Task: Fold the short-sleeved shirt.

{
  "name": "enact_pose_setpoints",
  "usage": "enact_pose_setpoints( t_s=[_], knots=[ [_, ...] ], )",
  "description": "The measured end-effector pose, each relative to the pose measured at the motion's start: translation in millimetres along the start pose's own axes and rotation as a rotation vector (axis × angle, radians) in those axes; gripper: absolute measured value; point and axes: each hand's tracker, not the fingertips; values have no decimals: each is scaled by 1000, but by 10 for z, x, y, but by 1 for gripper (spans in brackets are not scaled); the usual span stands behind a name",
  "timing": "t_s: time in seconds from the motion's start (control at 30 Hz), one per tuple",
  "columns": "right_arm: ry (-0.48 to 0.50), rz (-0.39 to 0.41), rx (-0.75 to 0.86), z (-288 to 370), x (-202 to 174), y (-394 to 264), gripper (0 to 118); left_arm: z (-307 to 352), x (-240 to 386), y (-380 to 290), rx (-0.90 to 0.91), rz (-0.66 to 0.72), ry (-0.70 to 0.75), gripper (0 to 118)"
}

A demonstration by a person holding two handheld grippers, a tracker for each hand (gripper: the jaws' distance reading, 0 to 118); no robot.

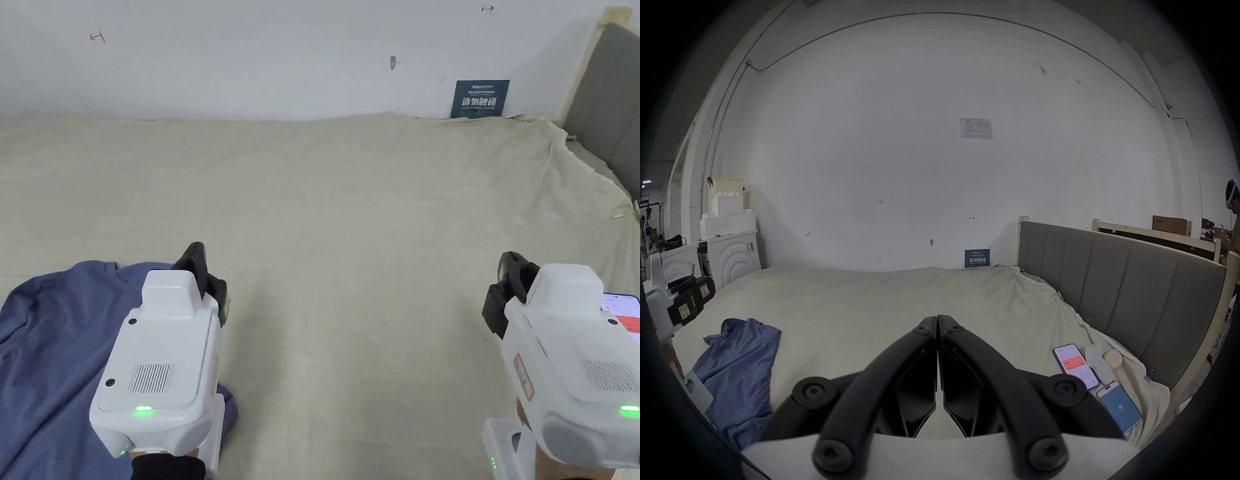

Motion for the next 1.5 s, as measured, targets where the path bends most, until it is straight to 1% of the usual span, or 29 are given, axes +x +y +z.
enact_pose_setpoints(
  t_s=[0.13, 0.4, 0.6, 0.7, 0.8, 1.1, 1.37, 1.5],
  knots=[
    [0, -2, -1, 29, -24, 18, 0, -6, -6, -4, -1, 10, 0, 0],
    [3, -3, 0, -38, 74, -28, 0, -8, -38, -3, -5, 22, 9, 0],
    [18, 1, 3, -47, 7, -3, 0, 6, -97, 20, 1, 26, 26, 0],
    [46, 6, 9, -87, -85, 10, 0, 42, -183, 31, 6, 34, 48, 0],
    [87, 13, 14, -133, -236, 30, 0, 93, -317, 33, 4, 33, 83, 0],
    [257, 28, 30, -198, -948, 98, 0, 380, -988, 31, 1, 24, 247, 0],
    [422, 38, 27, -210, -1625, 88, 0, 794, -1631, 55, 0, 7, 419, 0],
    [486, 43, 30, -157, -1906, 85, 0, 998, -1885, 68, -7, 4, 485, 0]
  ],
)
